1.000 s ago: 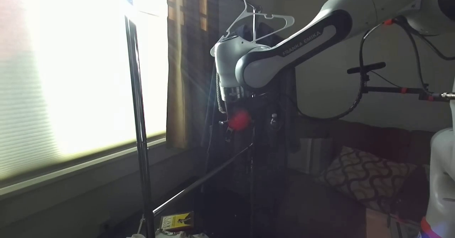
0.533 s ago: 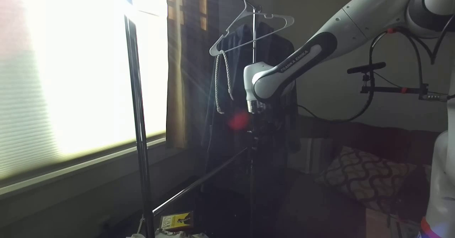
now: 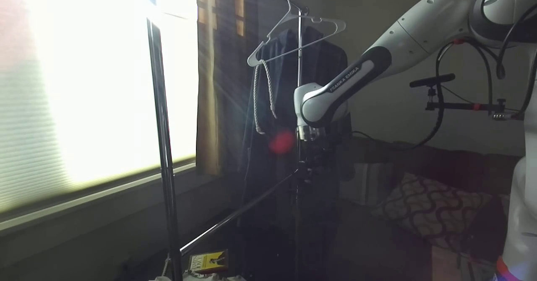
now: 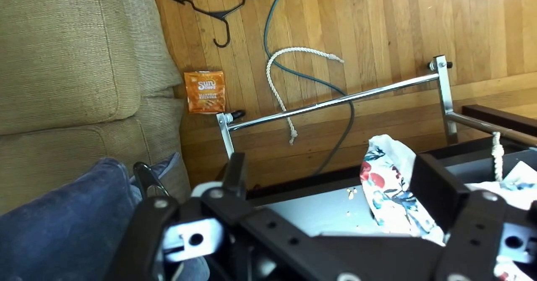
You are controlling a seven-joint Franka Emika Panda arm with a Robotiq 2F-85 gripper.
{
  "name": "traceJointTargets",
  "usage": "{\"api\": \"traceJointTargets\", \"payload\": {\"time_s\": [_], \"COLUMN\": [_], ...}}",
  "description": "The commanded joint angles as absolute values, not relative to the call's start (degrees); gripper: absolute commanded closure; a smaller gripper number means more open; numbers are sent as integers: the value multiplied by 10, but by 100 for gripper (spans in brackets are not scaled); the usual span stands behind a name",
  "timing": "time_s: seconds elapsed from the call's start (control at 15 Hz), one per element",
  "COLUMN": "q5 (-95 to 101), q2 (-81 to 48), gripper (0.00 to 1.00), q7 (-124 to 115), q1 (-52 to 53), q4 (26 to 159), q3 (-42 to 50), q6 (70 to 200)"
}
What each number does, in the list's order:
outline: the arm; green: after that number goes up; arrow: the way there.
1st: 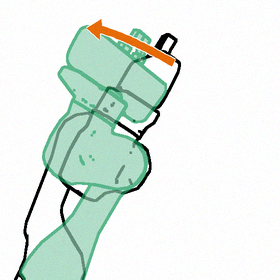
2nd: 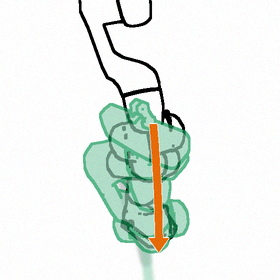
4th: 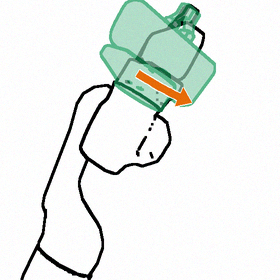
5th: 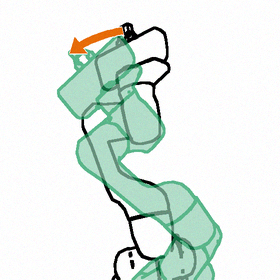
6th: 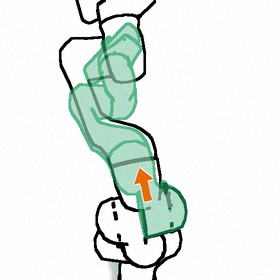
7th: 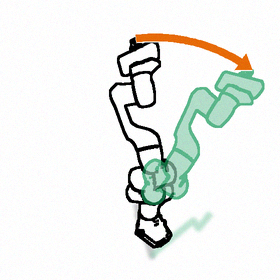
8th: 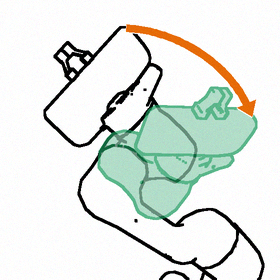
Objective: Hang the white cord on the bottom rail.
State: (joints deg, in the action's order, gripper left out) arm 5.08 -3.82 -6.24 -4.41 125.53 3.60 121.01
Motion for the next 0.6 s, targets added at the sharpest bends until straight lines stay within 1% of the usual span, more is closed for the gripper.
{"api": "traceJointTargets", "payload": {"time_s": [0.0,0.2,0.27,0.4,0.53], "q5": [18,-42,-64,-102,-125], "q2": [-45,-76,-88,-126,-182], "gripper": [0,0,0,0,0], "q7": [42,170,213,298,376], "q1": [-57,-75,-113,-148,-157], "q4": [1264,1265,1261,1237,1201], "q3": [45,51,25,17,49], "q6": [1240,1262,1258,1233,1197]}}
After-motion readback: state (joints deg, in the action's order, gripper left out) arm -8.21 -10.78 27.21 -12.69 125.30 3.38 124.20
